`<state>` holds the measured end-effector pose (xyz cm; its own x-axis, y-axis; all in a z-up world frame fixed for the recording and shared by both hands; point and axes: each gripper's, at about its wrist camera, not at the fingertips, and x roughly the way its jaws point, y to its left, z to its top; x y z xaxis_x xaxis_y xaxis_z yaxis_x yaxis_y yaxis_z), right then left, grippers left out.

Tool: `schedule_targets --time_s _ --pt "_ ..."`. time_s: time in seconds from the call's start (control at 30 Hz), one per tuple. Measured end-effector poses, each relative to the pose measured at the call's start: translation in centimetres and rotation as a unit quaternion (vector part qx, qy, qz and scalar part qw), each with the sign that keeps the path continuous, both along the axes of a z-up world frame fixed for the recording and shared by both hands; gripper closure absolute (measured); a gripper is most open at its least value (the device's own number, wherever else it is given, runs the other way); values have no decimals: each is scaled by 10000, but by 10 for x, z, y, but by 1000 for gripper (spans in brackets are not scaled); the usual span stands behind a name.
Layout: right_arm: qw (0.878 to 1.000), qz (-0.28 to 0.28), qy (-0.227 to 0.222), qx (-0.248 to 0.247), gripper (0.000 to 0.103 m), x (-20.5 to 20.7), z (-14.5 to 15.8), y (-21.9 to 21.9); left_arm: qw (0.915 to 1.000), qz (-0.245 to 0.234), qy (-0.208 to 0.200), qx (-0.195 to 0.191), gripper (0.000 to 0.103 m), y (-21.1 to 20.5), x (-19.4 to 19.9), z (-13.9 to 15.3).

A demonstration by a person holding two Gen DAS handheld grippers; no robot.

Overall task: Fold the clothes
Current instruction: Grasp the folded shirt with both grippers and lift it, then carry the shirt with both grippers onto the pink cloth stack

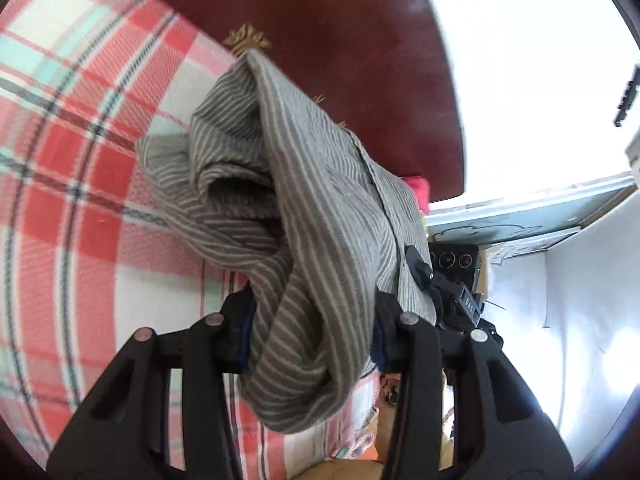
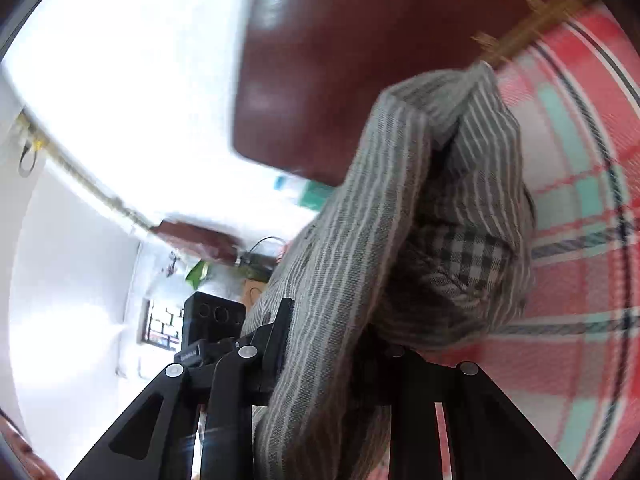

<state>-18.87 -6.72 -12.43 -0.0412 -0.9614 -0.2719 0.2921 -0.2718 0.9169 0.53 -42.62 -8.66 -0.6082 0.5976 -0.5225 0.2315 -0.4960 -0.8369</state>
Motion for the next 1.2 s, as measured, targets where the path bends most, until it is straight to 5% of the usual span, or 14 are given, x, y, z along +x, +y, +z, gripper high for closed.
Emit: schedule_targets --time_s 0.3,0.57,0.67,0.87,1.07,1.2 --pt "9934 709 577 -692 77 58 89 -120 9908 800 645 -885 57 -79 128 118" --pt "9787 1472 759 -1214 77 120 147 -296 9632 1927 800 -1698 57 -175 253 199" --pt "9719 1784 773 -1328 77 146 155 -359 9495 2354 750 -1932 56 -204 294 206" --pt "9641 2266 703 -1194 77 200 136 -464 9331 3011 475 -1906 53 -268 377 167" --pt "9623 2683 318 -296 77 250 55 -514 9362 3177 -261 -1479 53 -289 411 60" --pt "9614 2742 64 206 76 271 0 -530 9387 3226 -350 -1168 48 -283 418 16"
